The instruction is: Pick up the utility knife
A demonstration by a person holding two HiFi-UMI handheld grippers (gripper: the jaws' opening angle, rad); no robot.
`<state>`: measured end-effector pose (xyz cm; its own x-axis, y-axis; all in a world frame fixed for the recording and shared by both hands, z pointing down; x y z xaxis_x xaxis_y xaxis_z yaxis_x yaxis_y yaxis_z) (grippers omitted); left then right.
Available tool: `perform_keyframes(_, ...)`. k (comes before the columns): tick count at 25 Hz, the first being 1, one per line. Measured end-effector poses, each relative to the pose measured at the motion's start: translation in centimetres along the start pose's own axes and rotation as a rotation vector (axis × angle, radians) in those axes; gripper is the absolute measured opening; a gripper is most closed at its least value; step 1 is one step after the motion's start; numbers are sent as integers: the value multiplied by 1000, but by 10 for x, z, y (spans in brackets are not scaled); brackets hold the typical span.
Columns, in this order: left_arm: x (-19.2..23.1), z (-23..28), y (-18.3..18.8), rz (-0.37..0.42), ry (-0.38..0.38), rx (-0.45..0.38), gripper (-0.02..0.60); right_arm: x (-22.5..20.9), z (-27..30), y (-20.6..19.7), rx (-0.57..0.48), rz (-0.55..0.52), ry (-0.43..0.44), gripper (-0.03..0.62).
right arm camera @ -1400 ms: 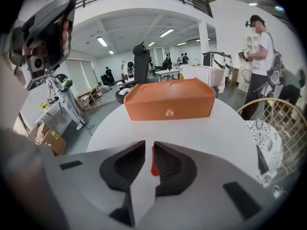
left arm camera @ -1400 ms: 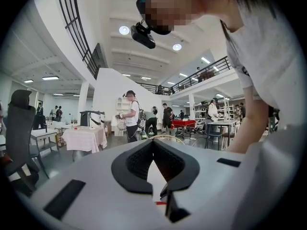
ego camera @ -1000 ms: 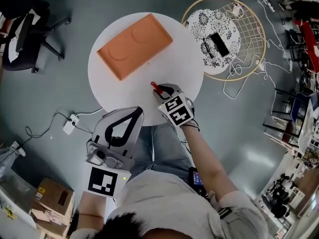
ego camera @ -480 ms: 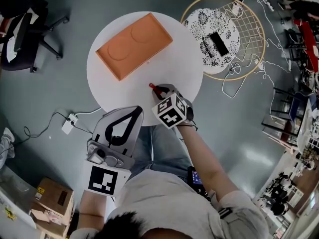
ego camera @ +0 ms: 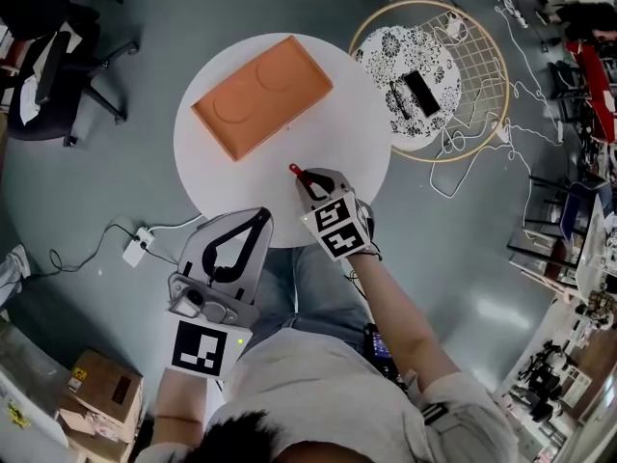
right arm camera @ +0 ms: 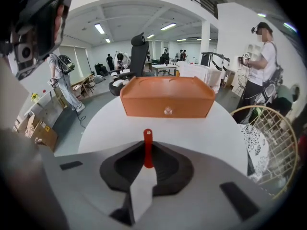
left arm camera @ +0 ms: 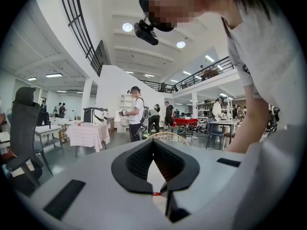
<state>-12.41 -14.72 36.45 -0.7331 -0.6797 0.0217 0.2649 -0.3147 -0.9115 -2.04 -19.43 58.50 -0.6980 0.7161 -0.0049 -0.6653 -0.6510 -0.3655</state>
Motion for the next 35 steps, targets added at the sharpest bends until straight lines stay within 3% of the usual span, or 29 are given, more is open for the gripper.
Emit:
perform_keyframes(13,-13,-16,21,14,36,-47,11,10,-127,45,-346,21,26,48)
perform_keyframes(23,-25,-18,47,66,38,-86,11,19,-238,69,-637,-5,21,48)
perform_keyframes(35,-33,-19,76,99,32,-131,11,26,-309,74,-812,-52,15,48)
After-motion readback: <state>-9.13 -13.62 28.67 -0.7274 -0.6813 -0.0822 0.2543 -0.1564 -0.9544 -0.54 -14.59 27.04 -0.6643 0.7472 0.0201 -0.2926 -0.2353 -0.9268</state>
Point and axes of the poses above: the fingertips, and each gripper's own axes: z forward along the fingers, x to its left, y out of its top, the point moved 3 cm from there along -z, backward along the fingers, and after that the axes turned 15 degrees about x, right-handed, at the moved point
